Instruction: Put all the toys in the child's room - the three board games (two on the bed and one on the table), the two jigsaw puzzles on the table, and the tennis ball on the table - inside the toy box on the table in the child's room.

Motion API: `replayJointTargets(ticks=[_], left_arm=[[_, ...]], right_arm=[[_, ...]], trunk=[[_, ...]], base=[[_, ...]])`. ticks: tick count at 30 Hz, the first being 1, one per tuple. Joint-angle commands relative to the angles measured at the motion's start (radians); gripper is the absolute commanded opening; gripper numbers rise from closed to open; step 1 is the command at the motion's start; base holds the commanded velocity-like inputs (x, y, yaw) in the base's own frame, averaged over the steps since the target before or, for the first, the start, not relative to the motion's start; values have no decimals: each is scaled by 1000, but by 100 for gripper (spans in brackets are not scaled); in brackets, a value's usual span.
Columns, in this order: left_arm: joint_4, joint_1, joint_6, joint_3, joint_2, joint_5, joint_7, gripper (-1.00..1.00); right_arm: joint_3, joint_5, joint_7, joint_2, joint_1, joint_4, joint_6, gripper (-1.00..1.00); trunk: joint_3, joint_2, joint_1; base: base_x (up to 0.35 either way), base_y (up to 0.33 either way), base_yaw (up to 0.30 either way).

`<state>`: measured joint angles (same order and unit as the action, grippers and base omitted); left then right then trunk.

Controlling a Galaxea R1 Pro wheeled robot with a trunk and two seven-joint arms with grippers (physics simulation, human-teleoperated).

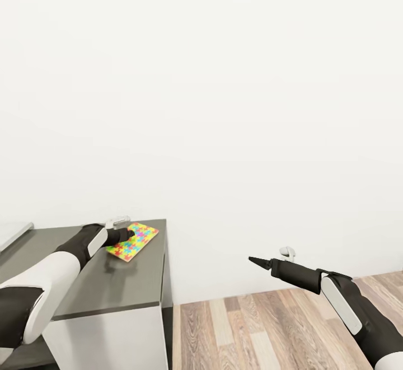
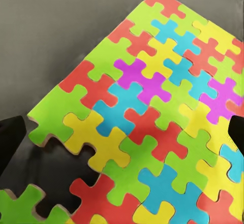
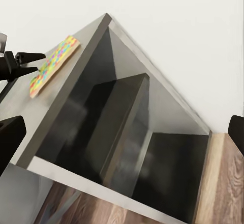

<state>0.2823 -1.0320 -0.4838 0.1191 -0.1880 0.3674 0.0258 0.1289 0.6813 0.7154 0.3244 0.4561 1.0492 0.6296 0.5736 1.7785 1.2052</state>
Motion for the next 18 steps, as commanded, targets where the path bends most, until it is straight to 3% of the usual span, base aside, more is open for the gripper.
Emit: replayJointTargets(ticks=[1,18], left_arm=[[2,0,-4,8,-1,7,0,100],[2,0,-4,8,-2,7,0,100]], right_arm=[[2,8,-2,1,1,0,7,100],[2,7,-2,1,1,0,7,100]], trunk=[[0,1,0],[-6,1,0]], base=[[0,0,-147],[0,0,-61]])
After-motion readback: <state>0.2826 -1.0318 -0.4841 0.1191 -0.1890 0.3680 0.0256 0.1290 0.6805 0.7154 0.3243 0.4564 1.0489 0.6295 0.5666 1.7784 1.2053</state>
